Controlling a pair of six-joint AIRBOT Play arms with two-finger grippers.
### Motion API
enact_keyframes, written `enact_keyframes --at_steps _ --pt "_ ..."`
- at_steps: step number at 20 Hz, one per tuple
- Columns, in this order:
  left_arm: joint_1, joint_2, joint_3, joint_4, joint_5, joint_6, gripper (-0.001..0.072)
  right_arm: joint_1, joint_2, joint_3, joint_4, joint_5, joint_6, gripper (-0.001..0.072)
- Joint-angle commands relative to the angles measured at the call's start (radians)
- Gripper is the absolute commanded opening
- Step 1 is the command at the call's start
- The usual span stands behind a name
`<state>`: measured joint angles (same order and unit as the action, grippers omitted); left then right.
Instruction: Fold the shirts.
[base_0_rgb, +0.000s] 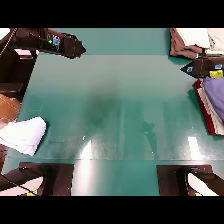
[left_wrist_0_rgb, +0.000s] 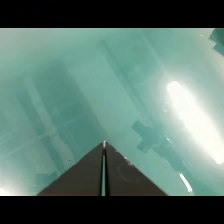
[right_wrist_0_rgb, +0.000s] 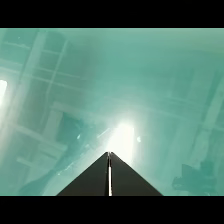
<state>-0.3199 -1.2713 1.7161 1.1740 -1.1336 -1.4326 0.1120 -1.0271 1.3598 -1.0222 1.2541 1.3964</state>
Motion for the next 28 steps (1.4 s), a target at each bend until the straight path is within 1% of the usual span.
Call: enact_keyframes --at_steps 1,13,16,18,20,23,26,28 --pt "0.0 0.0 0.0 0.0 0.0 0.0 0.0028 0.002 0.001 0.0 0.001 0.002 0.0 0.0019" --pt "0.0 0.0 0.0 -0.006 0.0 -0.001 0.0028 0.002 0.001 0.0 0.001 0.005 0.0 0.0019" --pt "0.007 0.003 0.001 0.001 0.073 0.001 0.0027 0.002 0.001 0.0 0.0 0.005 0.0 0.0019" --pt "0.045 0.024 0.001 0.055 -0.008 0.0 0.0027 0.002 0.001 0.0 0.0 0.005 0.0 0.0019" --pt "0.131 0.068 -0.001 0.171 -0.151 0.0 0.0027 0.002 0.001 0.0 0.0 0.006 0.0 0.0019" --pt "0.282 0.156 -0.06 0.292 -0.266 0.0 0.0028 0.002 0.001 0.0 0.0 0.005 0.0 0.0019" --pt "0.436 0.25 -0.234 0.377 -0.336 0.001 0.0028 0.002 0.001 0.0 0.0 0.005 0.0 0.0019" --pt "0.52 0.287 -0.399 0.398 -0.372 0.001 0.0032 0.002 0.001 0.0 0.0 0.005 0.0 0.0019"
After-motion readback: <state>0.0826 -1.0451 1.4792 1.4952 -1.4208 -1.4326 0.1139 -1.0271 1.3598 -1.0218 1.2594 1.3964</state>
